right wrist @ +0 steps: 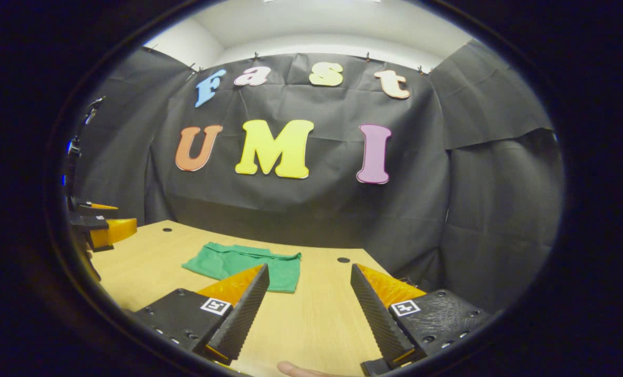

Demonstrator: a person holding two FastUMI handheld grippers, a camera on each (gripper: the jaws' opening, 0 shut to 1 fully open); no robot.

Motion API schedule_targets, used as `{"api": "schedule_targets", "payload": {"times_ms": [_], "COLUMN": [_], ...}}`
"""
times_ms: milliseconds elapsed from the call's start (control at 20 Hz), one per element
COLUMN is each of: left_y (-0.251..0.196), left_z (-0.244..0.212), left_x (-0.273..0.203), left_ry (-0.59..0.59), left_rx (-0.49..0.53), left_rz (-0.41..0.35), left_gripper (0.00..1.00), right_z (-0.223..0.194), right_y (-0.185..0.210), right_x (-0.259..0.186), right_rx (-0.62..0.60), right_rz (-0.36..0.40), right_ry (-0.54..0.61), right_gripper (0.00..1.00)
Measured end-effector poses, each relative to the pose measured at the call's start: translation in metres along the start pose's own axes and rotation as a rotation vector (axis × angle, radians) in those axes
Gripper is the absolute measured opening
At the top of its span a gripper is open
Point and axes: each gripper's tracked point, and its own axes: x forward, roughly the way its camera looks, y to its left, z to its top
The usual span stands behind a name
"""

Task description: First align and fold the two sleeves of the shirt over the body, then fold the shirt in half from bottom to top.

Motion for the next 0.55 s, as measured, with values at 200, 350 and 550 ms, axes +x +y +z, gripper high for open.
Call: {"api": "schedule_targets", "payload": {"times_ms": [200, 350, 550], "left_y": [-0.003, -0.004, -0.012], "left_z": [0.01, 0.014, 0.02], "left_x": [-0.02, -0.026, -0.031], "left_ry": [-0.037, -0.048, -0.071], "left_rx": [-0.02, -0.022, -0.066], "left_rz": [-0.024, -0.033, -0.058], "left_gripper": [1.0, 1.0, 1.0], "right_z": [0.009, 0.011, 0.014], "right_y": [-0.007, -0.001, 0.017], "right_x": [-0.02, -0.026, -0.027], "right_rx": [-0.019, -0.035, -0.068], "right_rz": [-0.033, -0.044, -0.012], "right_ry": [-0.02, -0.023, -0.031], "right_gripper": [0.95, 0.95, 0.93]}}
